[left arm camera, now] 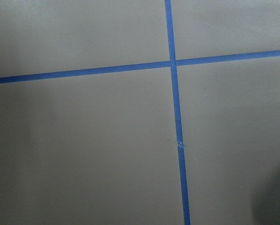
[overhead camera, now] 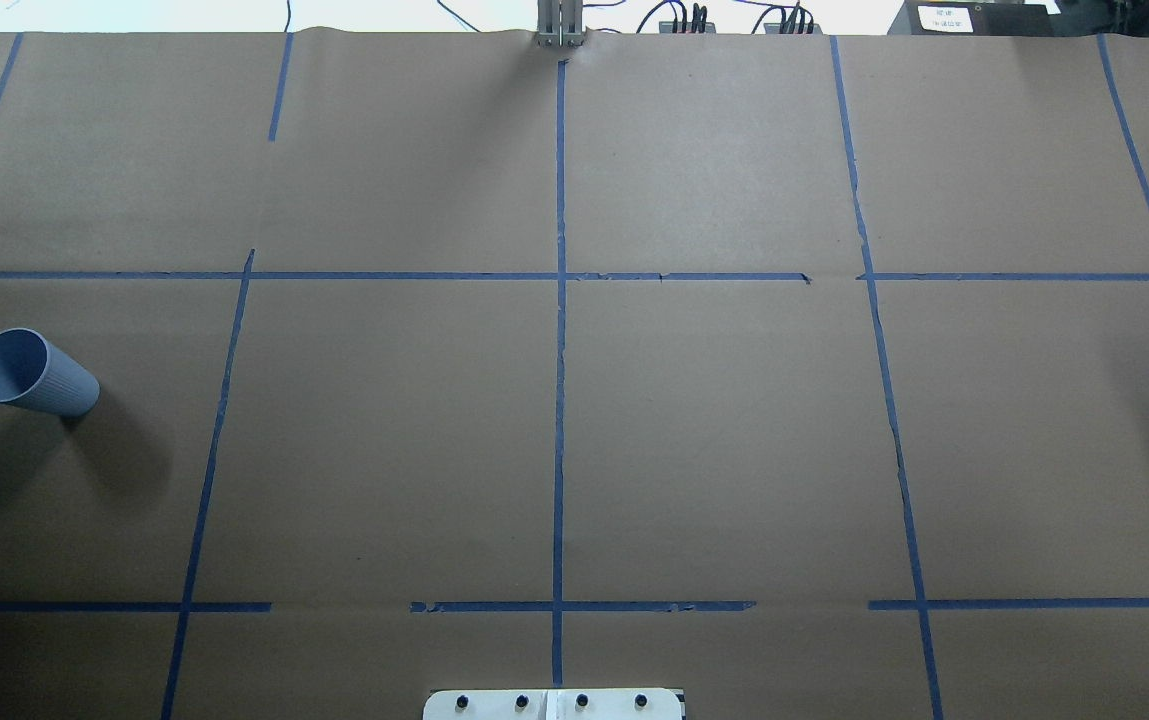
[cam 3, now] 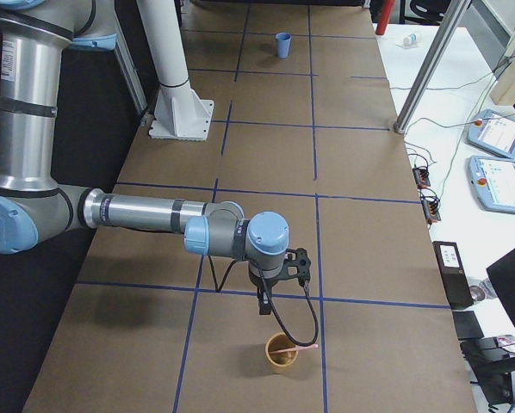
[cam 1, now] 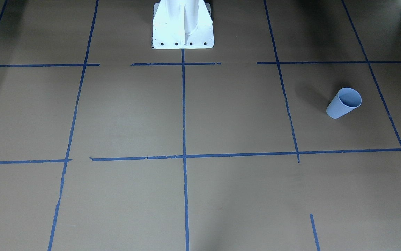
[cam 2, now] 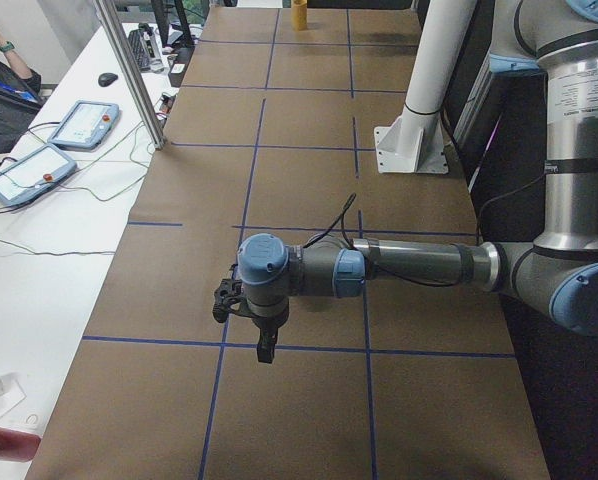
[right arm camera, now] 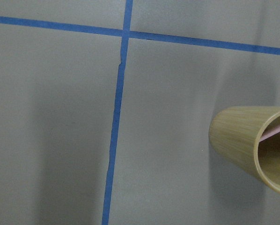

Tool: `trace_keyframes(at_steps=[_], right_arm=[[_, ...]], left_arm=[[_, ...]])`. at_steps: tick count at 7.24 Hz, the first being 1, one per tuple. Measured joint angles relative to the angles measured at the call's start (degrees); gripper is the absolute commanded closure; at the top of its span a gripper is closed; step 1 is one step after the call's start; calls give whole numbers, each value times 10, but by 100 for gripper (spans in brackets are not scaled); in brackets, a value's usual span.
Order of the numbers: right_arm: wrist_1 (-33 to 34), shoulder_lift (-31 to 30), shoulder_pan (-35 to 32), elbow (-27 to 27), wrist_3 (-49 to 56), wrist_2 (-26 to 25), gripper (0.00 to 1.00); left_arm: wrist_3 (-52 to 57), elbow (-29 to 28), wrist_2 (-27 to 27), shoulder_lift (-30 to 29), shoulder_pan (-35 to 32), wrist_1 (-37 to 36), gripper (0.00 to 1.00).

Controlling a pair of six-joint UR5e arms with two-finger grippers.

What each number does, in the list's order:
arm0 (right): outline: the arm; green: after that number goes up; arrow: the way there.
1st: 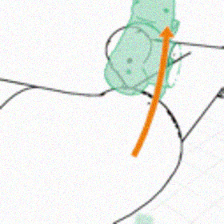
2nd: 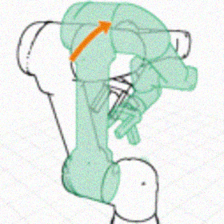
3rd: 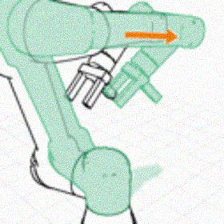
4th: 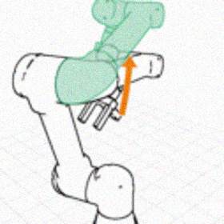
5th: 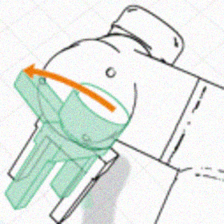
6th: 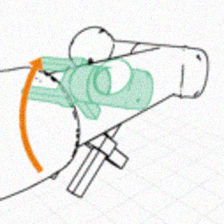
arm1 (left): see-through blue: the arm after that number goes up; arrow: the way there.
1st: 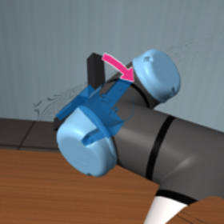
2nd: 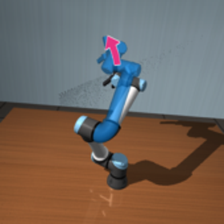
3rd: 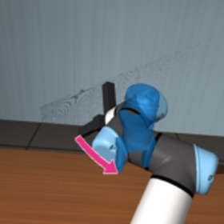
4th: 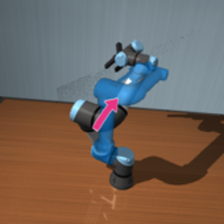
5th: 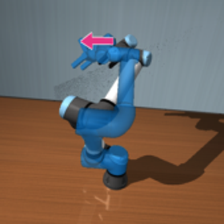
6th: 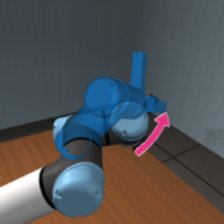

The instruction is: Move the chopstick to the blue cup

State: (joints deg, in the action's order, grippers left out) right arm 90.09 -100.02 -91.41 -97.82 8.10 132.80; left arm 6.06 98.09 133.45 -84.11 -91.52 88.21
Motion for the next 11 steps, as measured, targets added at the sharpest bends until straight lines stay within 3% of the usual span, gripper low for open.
trace_keyframes(at_steps=[5, 8, 11], right_arm=[[0, 0, 1, 1, 0, 14, 0], [0, 1, 2, 2, 1, 14, 0], [0, 2, 3, 2, 0, 18, 0]], left_arm=[[-4, 8, 0, -4, 24, 10, 0], [-6, -11, -2, -30, 31, 112, 0], [-25, -19, 12, -37, 63, 153, 0]])
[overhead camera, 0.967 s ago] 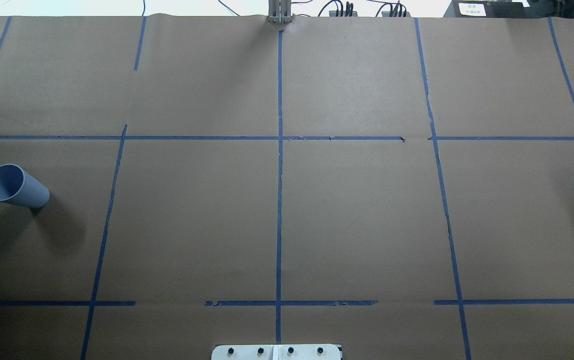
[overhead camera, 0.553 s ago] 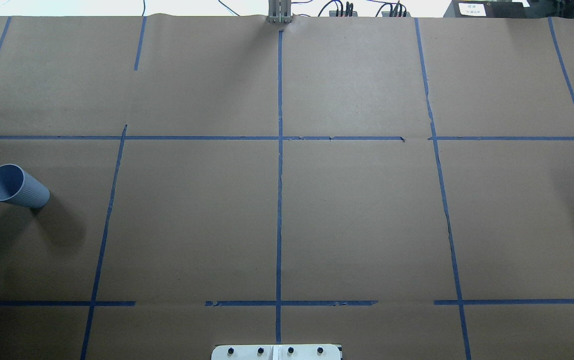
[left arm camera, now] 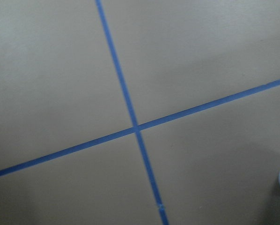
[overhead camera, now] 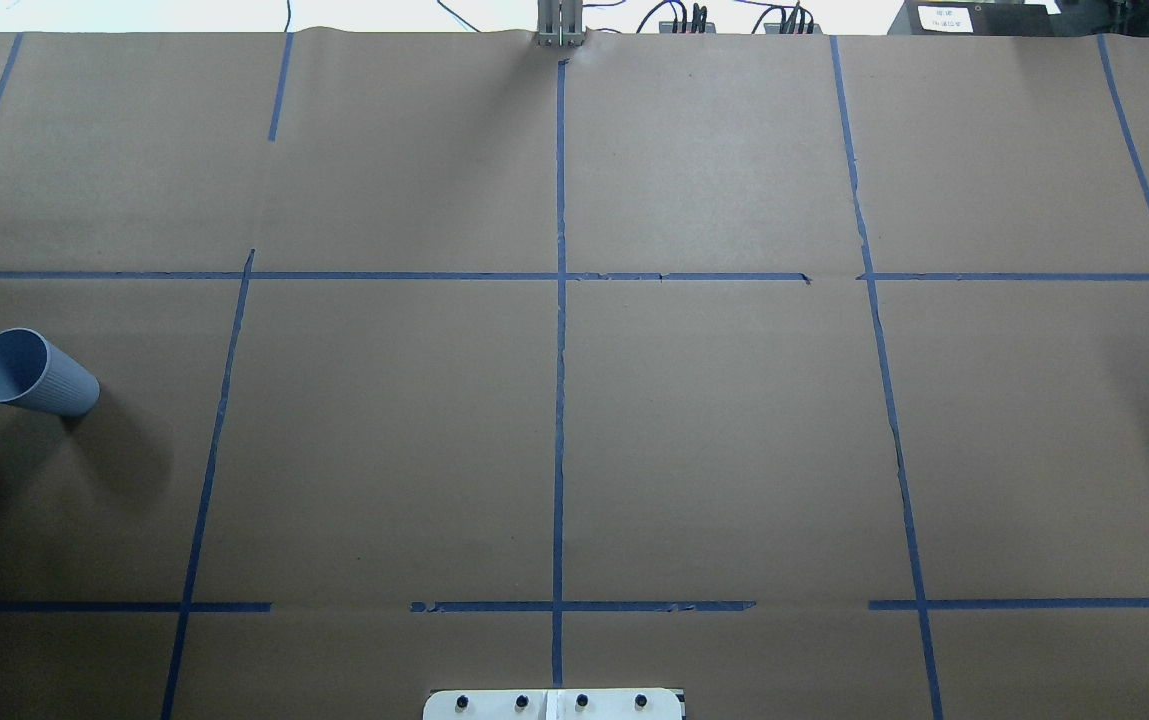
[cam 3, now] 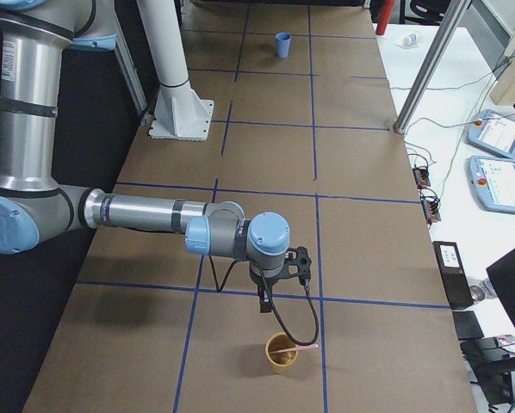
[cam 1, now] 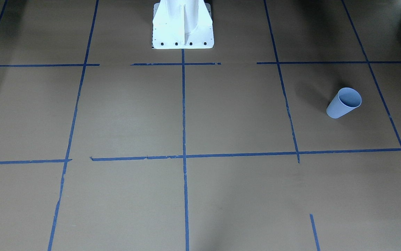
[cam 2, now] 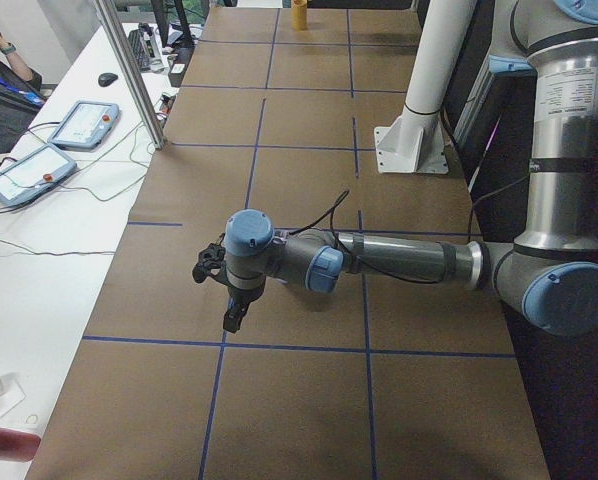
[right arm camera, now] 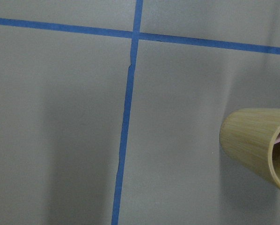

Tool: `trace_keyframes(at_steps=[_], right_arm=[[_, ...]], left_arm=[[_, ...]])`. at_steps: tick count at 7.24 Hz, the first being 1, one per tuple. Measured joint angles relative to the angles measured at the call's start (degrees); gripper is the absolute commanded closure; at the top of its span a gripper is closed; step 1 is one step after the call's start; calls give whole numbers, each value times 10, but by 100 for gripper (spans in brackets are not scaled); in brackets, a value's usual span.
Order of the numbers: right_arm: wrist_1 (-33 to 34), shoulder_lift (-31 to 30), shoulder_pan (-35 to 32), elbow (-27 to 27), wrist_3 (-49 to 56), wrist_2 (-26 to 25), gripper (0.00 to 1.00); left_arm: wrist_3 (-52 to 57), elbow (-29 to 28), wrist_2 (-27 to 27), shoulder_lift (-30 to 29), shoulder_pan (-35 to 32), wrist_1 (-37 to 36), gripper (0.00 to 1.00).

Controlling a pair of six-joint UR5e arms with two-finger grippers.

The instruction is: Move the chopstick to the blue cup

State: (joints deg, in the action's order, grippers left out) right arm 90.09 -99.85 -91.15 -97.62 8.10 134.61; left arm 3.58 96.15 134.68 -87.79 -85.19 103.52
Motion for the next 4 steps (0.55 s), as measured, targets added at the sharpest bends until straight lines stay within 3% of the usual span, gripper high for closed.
trace_keyframes(at_steps=[4], right_arm=[[0, 0, 3, 0, 0, 2, 0]], left_arm=[[-355, 45, -11, 6, 152, 109, 0]])
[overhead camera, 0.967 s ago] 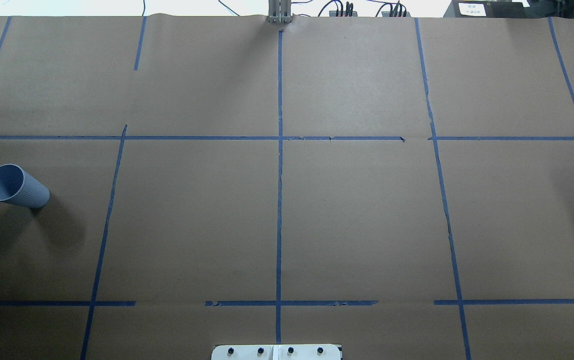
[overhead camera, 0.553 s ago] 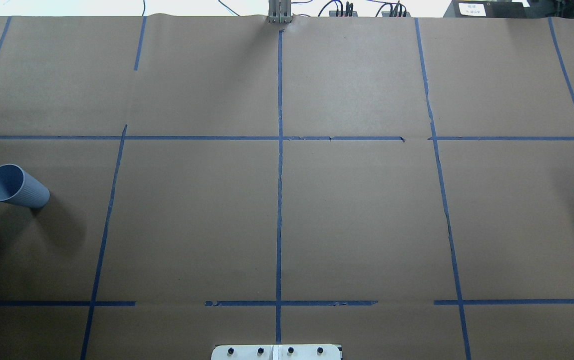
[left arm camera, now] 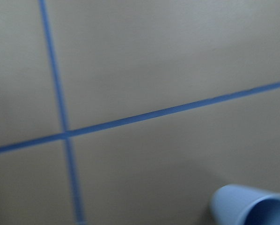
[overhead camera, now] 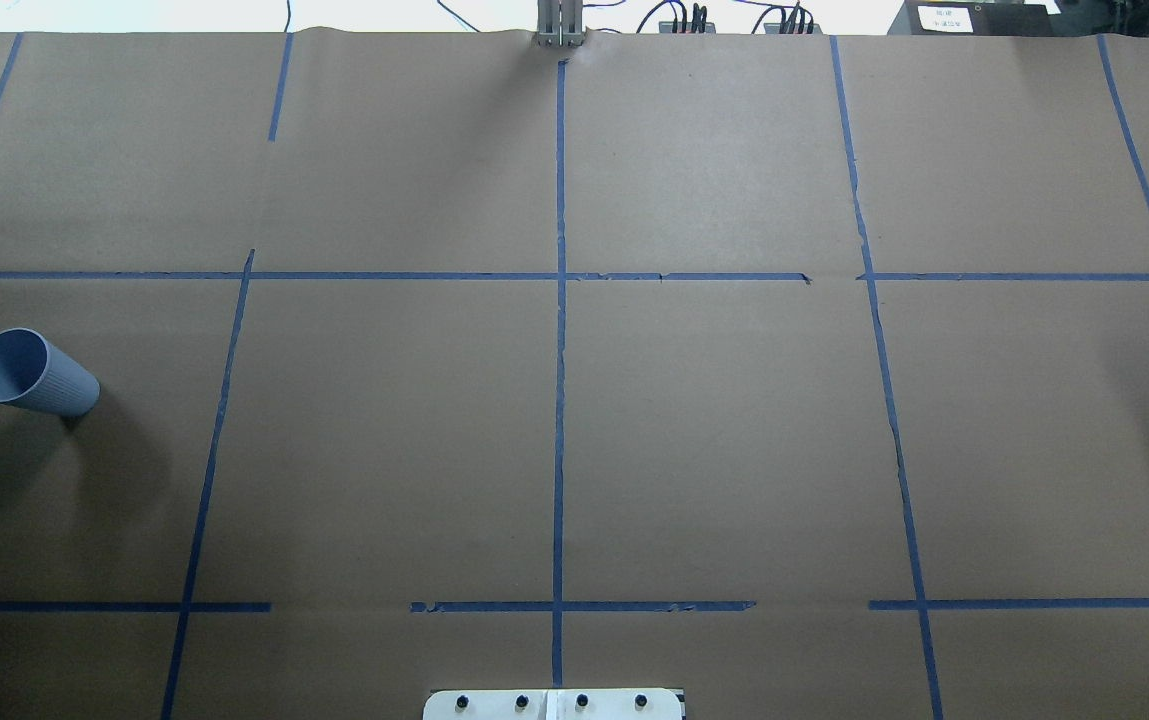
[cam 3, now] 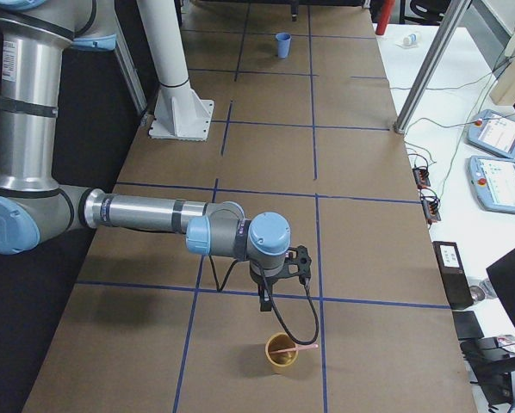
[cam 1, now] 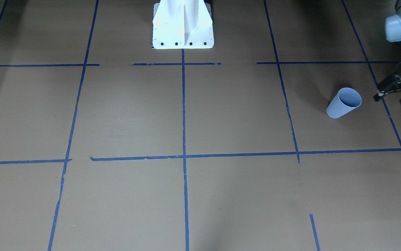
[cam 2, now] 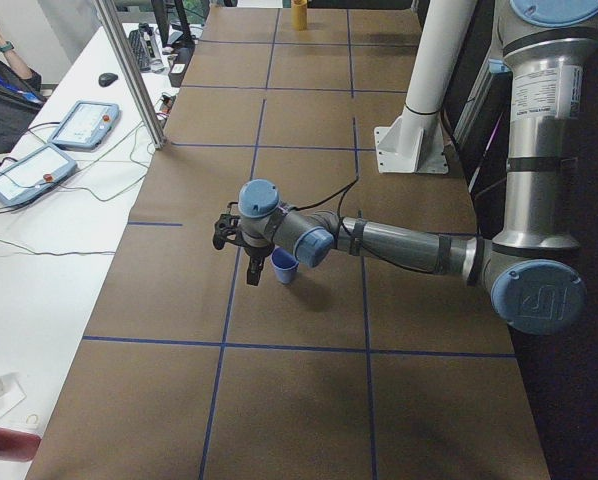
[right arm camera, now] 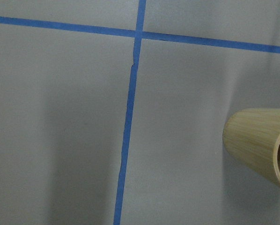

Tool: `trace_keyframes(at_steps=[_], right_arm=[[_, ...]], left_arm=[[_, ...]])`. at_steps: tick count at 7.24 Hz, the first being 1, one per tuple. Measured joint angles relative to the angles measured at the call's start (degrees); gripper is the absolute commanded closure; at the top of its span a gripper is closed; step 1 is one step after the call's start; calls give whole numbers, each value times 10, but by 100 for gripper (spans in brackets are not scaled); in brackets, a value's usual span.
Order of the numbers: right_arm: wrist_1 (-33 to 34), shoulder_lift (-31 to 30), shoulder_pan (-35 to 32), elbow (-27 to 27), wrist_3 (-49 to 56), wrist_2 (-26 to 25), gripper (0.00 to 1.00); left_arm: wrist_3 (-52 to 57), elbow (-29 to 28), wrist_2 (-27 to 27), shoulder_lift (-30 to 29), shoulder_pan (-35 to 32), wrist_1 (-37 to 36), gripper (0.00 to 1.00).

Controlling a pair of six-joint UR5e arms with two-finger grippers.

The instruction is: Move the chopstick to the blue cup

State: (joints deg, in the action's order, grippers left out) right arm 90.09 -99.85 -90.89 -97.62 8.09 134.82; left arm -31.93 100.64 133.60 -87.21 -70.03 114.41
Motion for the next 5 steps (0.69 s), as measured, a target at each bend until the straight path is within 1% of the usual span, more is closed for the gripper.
trace_keyframes(at_steps=[1, 2, 4, 5], right_arm=[[0, 0, 0, 0, 0, 0, 0], [0, 0, 0, 0, 0, 0, 0], [0, 0, 0, 0, 0, 0, 0], [0, -1, 0, 1, 0, 0, 0]], left_arm=[[-41, 2, -28, 9, 31, 22, 0], [-59, 2, -48, 20, 56, 35, 0], [-67, 0, -62, 33, 90, 41, 0], [-68, -4, -64, 34, 103, 42, 7]])
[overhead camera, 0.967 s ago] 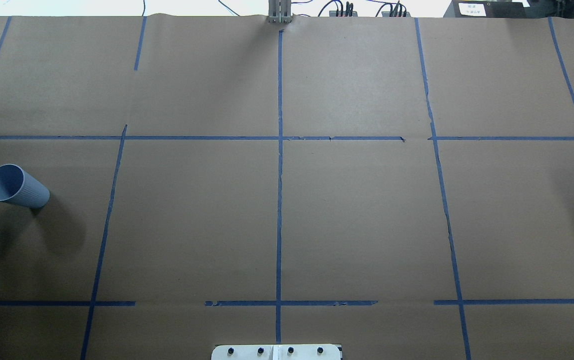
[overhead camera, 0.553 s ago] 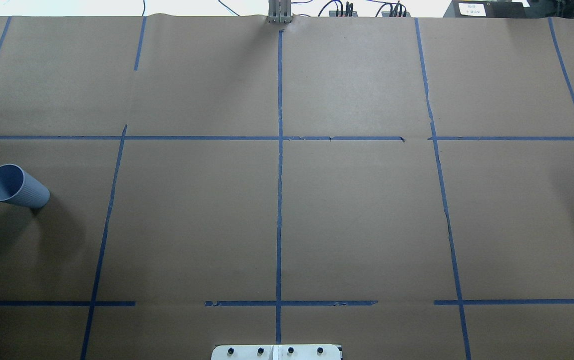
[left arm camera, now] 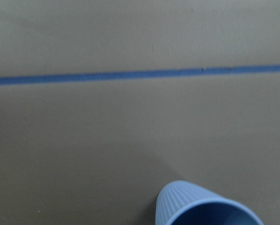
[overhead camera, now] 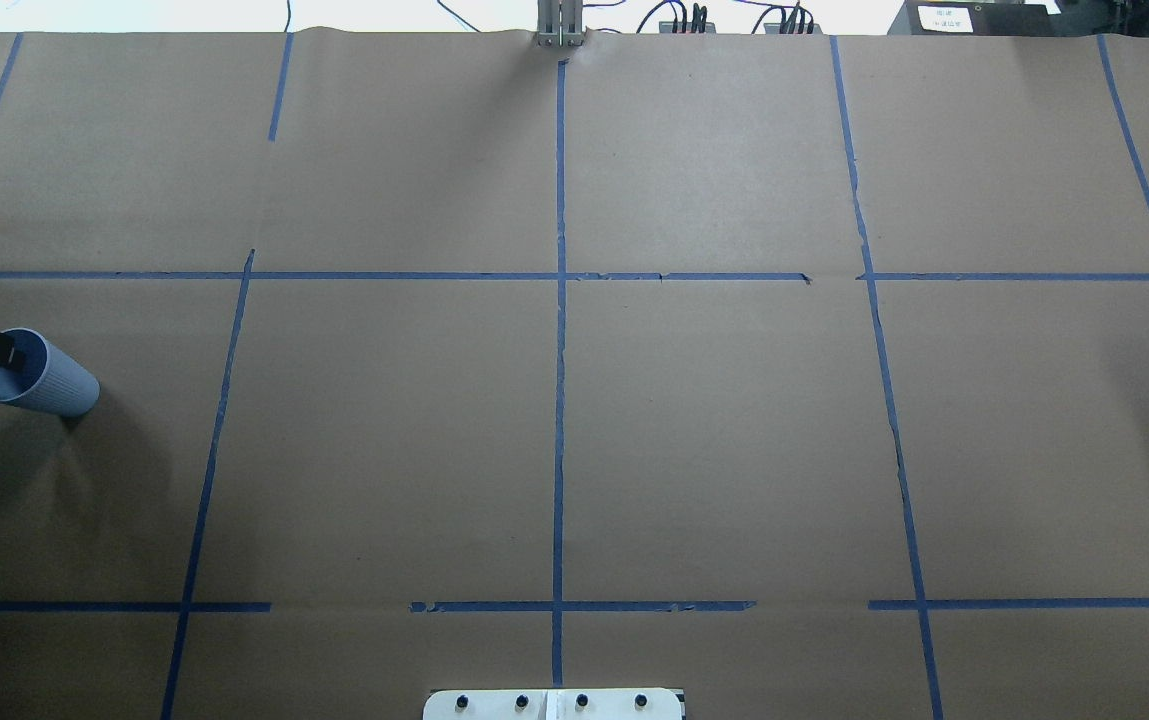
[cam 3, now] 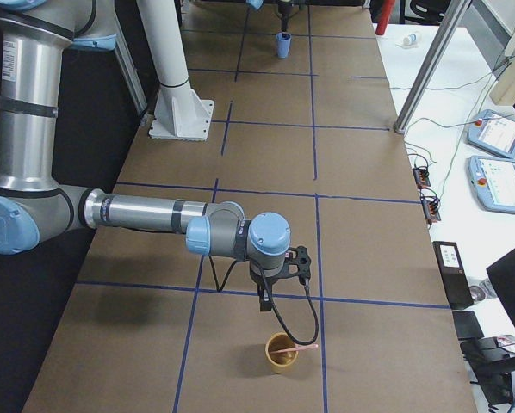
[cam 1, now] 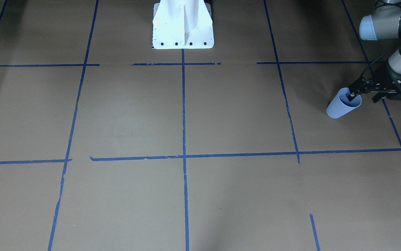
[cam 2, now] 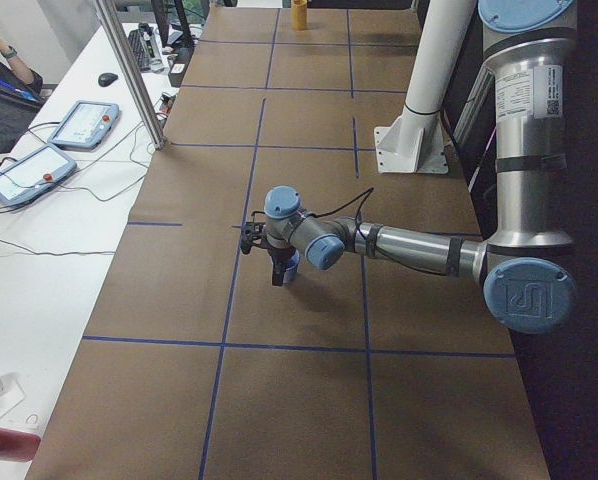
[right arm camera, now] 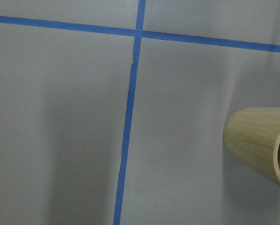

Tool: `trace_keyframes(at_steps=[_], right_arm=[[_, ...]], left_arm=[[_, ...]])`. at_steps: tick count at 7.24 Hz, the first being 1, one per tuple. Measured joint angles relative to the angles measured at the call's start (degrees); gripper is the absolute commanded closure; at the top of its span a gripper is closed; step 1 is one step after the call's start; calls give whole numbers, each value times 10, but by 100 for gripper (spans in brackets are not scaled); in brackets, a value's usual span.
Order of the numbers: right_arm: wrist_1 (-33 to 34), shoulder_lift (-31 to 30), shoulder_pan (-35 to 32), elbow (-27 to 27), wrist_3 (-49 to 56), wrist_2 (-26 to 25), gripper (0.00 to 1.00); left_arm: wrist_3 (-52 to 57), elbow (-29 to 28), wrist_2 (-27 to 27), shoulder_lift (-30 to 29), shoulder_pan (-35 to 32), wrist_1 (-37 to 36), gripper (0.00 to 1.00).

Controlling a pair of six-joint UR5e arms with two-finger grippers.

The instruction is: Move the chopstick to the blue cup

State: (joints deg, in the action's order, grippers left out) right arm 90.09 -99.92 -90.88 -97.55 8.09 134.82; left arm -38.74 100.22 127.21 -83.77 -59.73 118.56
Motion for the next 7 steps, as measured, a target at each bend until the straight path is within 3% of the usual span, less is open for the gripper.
trace_keyframes(at_steps=[1, 2, 3, 4, 7], right_arm=[[0, 0, 0, 1, 0, 0, 0], [0, 0, 0, 2, 1, 0, 0], [0, 0, 0, 3, 1, 0, 0], [0, 1, 0, 4, 1, 0, 0], [0, 1, 0, 4, 1, -1, 0]], left_arm=[[-1, -5, -7, 1, 11, 0, 35], [-7, -9, -18, 0, 18, 0, 80], [-21, -12, -24, -2, 24, 0, 96], [-32, -14, -26, -5, 27, 0, 100], [-41, -17, -24, -22, 30, -3, 100]])
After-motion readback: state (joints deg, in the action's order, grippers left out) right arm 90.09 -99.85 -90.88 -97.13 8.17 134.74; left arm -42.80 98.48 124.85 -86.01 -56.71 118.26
